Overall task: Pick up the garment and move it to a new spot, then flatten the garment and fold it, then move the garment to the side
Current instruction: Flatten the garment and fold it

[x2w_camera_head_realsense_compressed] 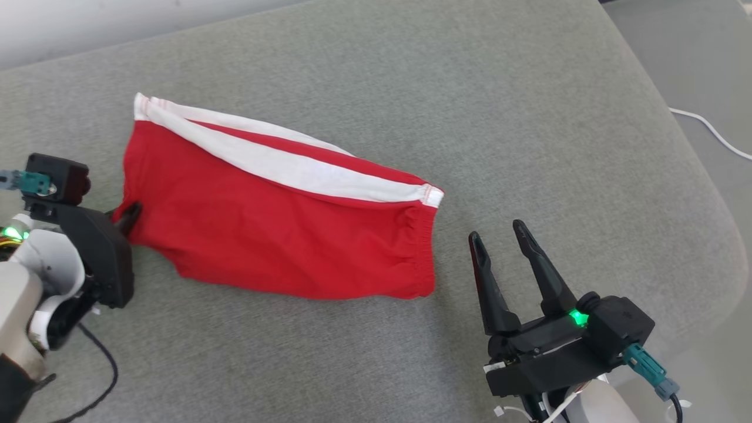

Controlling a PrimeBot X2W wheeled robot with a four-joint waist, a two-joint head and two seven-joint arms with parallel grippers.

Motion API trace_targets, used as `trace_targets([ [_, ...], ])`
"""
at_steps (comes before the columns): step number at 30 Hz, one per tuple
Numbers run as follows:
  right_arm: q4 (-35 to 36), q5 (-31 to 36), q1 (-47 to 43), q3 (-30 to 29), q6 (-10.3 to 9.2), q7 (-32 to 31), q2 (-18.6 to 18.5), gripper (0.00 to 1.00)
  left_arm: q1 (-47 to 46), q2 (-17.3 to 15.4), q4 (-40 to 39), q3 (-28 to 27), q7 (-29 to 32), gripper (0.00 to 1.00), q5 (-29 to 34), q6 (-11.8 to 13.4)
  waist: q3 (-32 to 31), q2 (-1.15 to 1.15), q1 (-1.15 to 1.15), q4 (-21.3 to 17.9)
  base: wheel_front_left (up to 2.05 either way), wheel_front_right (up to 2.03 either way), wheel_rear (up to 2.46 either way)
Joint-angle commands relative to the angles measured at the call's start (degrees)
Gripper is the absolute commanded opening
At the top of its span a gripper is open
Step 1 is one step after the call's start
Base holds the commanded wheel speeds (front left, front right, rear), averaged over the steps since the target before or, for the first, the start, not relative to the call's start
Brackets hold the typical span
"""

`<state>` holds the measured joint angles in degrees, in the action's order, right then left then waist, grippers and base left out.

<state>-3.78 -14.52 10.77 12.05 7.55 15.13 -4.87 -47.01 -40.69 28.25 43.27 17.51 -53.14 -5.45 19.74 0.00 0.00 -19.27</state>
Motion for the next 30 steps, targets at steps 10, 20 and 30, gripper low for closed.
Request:
trace_targets([
  [10, -0.6, 0.0, -2.1, -2.0, -0.14, 0.0, -1.2, 1.0, 7.2, 1.9, -5.7, -1.2, -6.9, 0.0, -1.7, 3.1, -4.5, 0.0, 0.0, 6.1, 0.0, 0.0, 0.0],
  [20, -1.8, -0.2, -6.6, -4.9, -0.14, 0.0, -0.9, 1.0, 19.6, 3.7, -10.5, -2.1, -13.7, 0.0, -5.1, 6.8, -9.0, 0.0, 0.0, 10.6, 0.0, 0.0, 0.0],
  [30, -2.9, 0.7, -9.4, -6.0, -0.14, 0.0, -1.8, 1.0, 26.3, 7.3, -10.0, -1.4, -19.3, 0.0, -5.4, 8.5, -11.5, 0.0, 0.0, 14.1, 0.0, 0.0, 0.0],
])
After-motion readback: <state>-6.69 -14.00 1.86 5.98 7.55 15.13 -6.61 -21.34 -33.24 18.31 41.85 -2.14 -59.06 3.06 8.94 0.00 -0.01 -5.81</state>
